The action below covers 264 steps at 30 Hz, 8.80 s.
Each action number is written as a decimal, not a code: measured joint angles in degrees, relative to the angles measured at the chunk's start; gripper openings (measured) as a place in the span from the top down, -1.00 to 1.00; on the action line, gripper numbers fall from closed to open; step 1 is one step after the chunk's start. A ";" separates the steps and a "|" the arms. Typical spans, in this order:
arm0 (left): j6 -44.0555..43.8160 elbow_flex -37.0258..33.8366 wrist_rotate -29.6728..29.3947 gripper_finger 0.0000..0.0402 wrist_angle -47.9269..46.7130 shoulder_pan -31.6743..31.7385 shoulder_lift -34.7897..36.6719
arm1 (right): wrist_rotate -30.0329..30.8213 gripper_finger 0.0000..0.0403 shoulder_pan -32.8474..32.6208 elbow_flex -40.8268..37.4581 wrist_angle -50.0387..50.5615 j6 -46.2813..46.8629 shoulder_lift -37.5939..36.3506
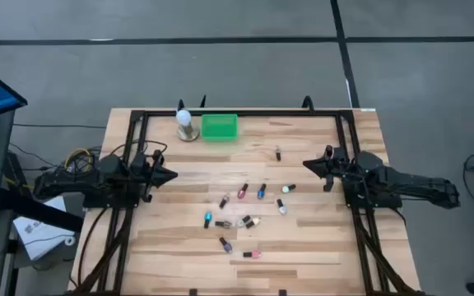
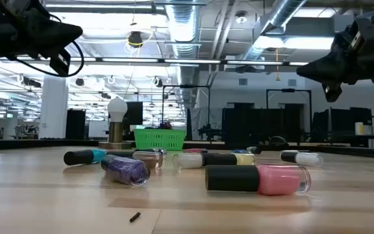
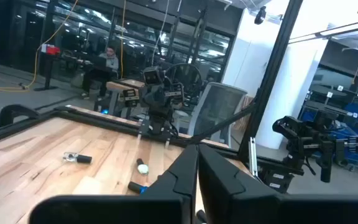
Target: Pick & Place Nail Polish
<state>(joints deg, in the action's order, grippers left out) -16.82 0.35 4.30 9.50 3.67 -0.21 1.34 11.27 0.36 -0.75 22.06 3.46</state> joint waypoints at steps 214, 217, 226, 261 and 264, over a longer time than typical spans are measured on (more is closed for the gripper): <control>0.00 -0.01 -4.32 0.96 4.42 0.06 -3.92 | -8.35 0.76 12.63 129.68 55.04 -5.18 135.46; 0.00 -0.01 -4.33 0.96 4.59 0.06 -4.85 | -8.22 0.76 12.71 129.66 55.86 -4.19 135.56; 0.00 0.00 -4.32 0.96 4.80 0.06 -7.60 | -6.75 0.75 13.20 132.62 60.45 -6.85 134.51; -0.02 0.01 -7.59 0.96 15.02 0.06 -10.07 | 1.31 0.76 15.91 133.26 59.09 -34.06 137.14; -0.02 0.00 -7.61 0.96 15.20 0.06 -10.08 | 1.55 0.76 15.80 133.03 60.39 -38.72 137.91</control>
<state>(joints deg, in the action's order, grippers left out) -16.84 0.35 -3.30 24.70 3.73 -10.29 2.90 27.07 133.39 59.63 -16.65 141.37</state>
